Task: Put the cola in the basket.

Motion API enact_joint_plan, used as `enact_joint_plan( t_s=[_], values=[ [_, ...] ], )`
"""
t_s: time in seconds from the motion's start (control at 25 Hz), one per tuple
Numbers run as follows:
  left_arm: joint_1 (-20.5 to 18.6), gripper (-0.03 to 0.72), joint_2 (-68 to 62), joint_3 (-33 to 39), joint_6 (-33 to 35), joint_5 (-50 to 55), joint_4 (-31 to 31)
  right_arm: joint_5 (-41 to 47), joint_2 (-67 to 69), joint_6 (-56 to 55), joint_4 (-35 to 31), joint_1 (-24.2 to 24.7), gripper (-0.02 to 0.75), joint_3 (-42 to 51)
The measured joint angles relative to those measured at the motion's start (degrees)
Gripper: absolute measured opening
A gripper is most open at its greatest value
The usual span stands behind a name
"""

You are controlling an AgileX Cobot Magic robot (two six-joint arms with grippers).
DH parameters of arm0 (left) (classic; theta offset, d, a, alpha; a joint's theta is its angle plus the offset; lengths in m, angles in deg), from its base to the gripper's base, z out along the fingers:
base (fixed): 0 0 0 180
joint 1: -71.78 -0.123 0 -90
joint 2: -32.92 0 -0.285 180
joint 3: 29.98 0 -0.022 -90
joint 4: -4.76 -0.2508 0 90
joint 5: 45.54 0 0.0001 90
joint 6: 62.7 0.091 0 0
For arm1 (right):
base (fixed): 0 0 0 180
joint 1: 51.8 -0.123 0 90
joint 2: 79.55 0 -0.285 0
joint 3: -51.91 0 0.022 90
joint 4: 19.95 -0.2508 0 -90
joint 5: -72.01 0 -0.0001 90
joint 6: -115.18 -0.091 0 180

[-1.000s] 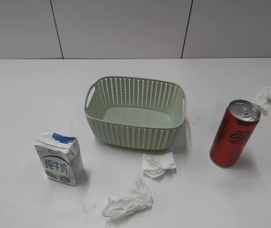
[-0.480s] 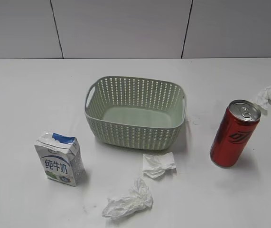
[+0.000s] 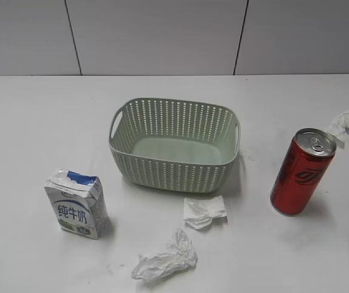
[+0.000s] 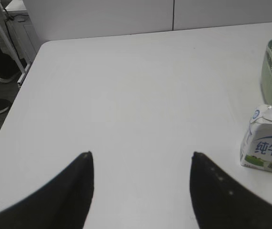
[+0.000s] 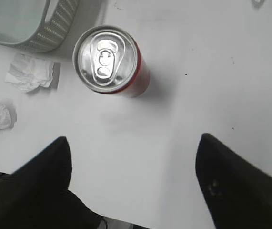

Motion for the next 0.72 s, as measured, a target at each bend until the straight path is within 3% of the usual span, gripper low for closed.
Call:
enact_joint_plan(
  t_s=[0.32,0.72],
  values=[
    [0.00,0.486,0.00,0.00,0.00,0.00,0.00,-1.80,6.99,0.21,-0.55,-0.75,0.613,-2.33],
    [0.00,0.486,0.00,0.00,0.00,0.00,0.00,-8.01,12.14,-7.28,5.41,-11.10,0.613,-2.83]
  ],
)
